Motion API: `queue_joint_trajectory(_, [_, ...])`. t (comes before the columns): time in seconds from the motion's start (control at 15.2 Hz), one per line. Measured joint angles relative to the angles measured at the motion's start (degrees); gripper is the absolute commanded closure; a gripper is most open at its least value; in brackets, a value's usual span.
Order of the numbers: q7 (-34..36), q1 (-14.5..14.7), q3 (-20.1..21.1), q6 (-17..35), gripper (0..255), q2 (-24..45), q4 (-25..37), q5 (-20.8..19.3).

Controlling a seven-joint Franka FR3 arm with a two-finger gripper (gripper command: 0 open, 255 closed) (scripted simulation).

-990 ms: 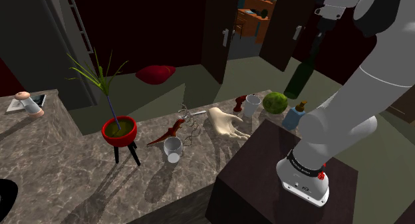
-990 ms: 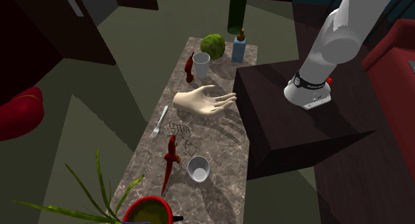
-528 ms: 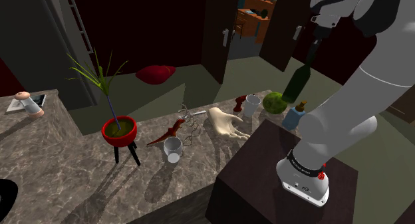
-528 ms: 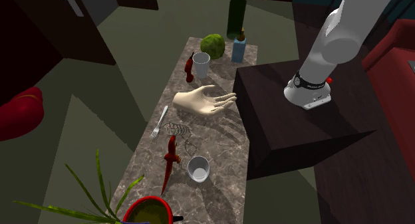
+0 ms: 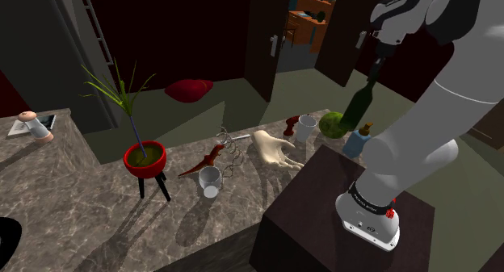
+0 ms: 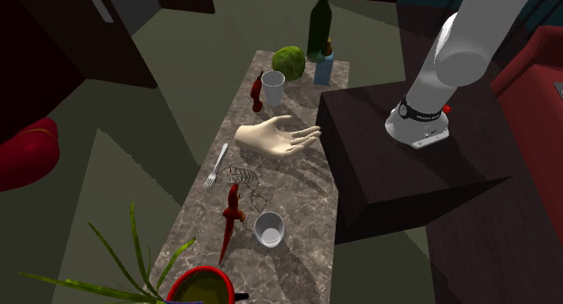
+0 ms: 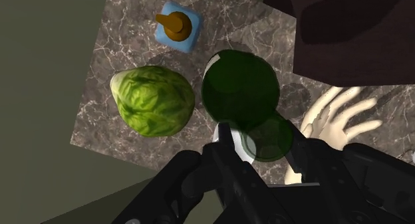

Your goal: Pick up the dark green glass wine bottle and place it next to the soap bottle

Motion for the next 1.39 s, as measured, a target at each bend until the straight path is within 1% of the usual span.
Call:
queue_joint_trajectory(0.53, [-0.72,-0.21,-0.13,5.72,255,1.71,-4.23,0.90])
queue_joint_trajectory(1.39, [-2.61,-0.64,0.17,15.15,255,6.80,-9.25,3.96])
